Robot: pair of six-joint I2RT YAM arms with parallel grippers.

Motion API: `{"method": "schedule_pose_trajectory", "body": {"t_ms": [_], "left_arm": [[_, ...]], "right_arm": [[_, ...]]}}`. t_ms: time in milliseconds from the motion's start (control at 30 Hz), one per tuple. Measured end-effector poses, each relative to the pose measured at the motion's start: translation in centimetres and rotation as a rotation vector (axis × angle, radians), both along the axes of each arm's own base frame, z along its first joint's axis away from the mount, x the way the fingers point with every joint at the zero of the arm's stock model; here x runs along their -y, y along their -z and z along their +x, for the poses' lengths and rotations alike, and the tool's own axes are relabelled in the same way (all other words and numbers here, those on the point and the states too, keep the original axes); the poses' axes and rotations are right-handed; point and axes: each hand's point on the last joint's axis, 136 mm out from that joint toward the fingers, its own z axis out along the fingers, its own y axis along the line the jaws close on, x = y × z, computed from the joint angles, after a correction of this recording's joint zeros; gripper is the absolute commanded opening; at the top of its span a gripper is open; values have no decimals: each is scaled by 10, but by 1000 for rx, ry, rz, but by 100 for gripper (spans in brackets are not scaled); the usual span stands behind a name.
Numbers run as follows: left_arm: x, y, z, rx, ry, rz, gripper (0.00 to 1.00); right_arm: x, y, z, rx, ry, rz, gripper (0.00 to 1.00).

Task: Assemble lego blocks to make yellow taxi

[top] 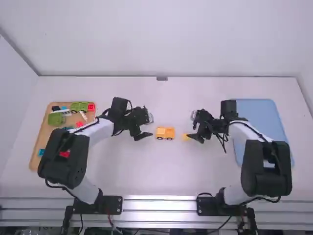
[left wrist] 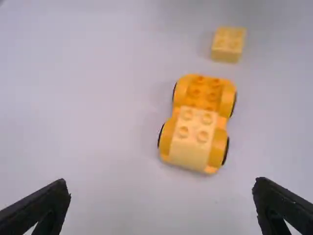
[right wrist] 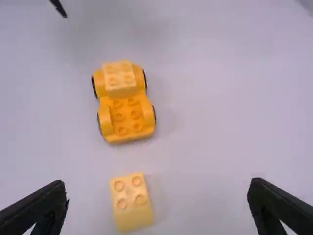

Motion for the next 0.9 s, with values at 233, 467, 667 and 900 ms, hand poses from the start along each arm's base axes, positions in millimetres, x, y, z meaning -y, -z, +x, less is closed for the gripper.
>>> {"method": "schedule_pose_trajectory", "body": {"t_ms": [233, 467, 667, 900], "left_arm": [[14, -21, -1, 59, 104, -146, 99], [19, -5, -2, 5, 115, -180, 99], [21, -9, -4, 7, 131, -203, 99], [21, -6, -8, -25, 128, -202, 99]], "right_arm": [[-8, 36, 1, 11, -68, 126, 98], [-14, 71, -10, -79, -99, 195, 99], [-15, 86, -2, -93, -113, 210, 99], [-8, 97, -6, -122, -133, 217, 89]]}}
